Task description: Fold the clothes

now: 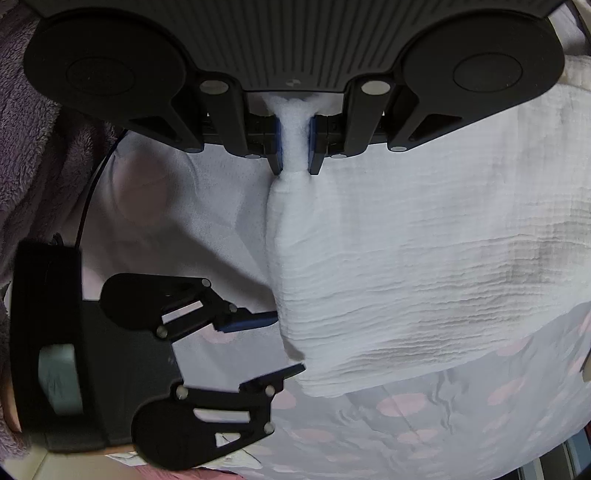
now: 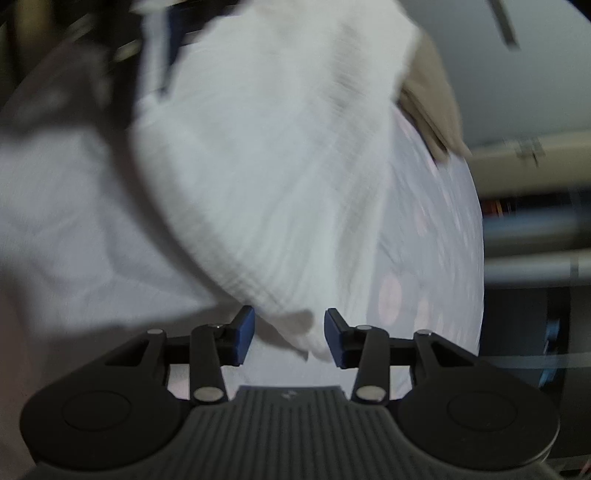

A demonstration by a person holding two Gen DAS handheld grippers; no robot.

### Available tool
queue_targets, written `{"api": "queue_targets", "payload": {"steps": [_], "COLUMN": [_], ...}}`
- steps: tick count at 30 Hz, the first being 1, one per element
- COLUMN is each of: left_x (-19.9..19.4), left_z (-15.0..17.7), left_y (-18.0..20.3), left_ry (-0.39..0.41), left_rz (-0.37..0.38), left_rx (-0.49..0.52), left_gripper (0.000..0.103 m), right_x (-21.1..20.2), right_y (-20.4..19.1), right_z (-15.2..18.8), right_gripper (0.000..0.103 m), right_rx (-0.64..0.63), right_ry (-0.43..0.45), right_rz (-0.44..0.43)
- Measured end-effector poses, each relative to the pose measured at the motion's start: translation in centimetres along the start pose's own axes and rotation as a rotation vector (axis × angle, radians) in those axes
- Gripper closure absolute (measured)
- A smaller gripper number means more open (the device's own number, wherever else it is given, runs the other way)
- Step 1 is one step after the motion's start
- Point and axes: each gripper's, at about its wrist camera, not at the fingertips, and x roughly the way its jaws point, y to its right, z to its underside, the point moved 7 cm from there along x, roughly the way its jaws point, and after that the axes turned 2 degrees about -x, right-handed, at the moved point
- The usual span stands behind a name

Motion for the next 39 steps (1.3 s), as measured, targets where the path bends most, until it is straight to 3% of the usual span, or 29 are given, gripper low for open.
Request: {"api": "queue_targets", "payload": {"steps": [7, 14, 18, 21, 30, 36, 39], "left_x": [0.0, -0.6, -1.4, -2.3, -9.3, -16.3, -20.3], "left_z": [0.1, 0.2, 0.1, -0.1, -1.3, -2.3, -3.1], "left_y": [-0.1, -0.2, -0.2, -0.4, -1.6, -2.2, -2.2], "left_ry": [-0.001, 0.011, 0.032, 0.063, 0.251, 0.36, 0.409], "left_rz": [0.005, 0.017, 0.022, 0.025, 0.009, 0.026, -0.012], "left_rx": [-0.01, -0.023, -0.025, -0.033, -0.048, -0.035, 0.024], "left_gripper": [0.092, 0.092, 0.092, 0.093, 0.094, 0.094, 0.094], "right_x": [1.8, 3.9, 4.6, 4.7, 1.9, -3.5, -6.8], "right_y": [-1.0, -0.9, -0.2, 0.4, 4.8, 9.1, 11.0], "right_z": [0.3, 0.0, -0.2, -0.5, -0.8, -1.4, -1.4], "right_gripper": [0.058, 0.063, 0.083, 0.089, 0.091, 0.092, 0.092], "right_rx": [-0.171, -0.171, -0.108, -0.053, 0.155, 0.3, 0.357], "right_ry": [0.019, 0.031, 0.022, 0.021, 0.03, 0.067, 0.083], "right_rz": [0.047, 0.058, 0.06, 0.056, 0.149, 0.258, 0.316]}}
